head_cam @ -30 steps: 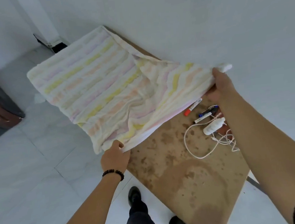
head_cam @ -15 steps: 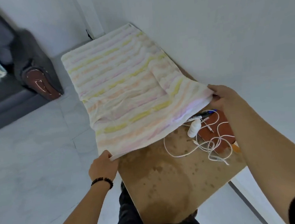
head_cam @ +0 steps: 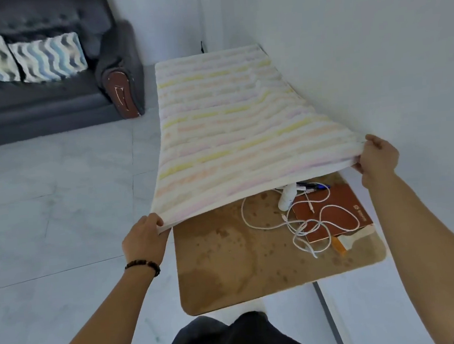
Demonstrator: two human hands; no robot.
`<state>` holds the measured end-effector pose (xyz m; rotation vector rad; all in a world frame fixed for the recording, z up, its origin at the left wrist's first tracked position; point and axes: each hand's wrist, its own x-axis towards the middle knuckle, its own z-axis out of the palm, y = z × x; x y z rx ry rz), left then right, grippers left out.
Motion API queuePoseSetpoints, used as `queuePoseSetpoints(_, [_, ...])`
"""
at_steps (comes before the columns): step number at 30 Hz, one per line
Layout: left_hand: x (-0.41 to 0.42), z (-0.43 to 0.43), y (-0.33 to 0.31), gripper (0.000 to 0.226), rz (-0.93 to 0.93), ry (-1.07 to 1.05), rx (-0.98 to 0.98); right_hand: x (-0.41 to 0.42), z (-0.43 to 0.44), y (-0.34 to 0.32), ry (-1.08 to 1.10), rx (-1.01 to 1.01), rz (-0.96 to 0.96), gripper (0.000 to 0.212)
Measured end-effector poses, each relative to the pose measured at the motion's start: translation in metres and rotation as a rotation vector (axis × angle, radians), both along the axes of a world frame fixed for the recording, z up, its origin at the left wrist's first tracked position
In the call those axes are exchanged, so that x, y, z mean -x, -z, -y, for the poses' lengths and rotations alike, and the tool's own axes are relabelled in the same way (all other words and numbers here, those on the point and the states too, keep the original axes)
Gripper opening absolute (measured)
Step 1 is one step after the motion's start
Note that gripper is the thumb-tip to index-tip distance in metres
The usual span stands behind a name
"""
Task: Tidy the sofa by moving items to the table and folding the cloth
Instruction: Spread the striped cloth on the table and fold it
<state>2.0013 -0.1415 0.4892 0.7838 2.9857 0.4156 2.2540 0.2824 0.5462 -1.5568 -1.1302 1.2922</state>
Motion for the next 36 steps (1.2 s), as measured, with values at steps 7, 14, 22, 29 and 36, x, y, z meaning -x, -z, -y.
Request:
queuePoseSetpoints(7, [-0.015, 0.012, 0.01, 0.006, 0.1, 0.062, -0.097, -0.034, 0.015, 0.008, 0.029, 0.201, -0.183, 0.007])
queuePoseSetpoints(14, [-0.007, 0.027, 0.007, 0.021, 0.072, 0.162, -0.233, -0.036, 0.014, -0.004, -0.011, 0.065, -0.245, 0.028])
queuePoseSetpoints(22, [0.002, 0.043, 0.027, 0.025, 0.055, -0.01, -0.068, -0.022, 0.015, 0.043, 0.123, 0.162, -0.124, 0.049])
queuePoseSetpoints(29, [0.045, 0.001, 0.02, 0.022, 0.298, -0.094, -0.423, 0.02, 0.003, 0.048, 0.121, 0.13, -0.049, 0.047])
queuePoseSetpoints(36, [0.125, -0.023, 0.008, 0.021, 0.083, 0.082, -0.357, 0.074, -0.022, 0.049, 0.165, 0.057, 0.09, 0.048])
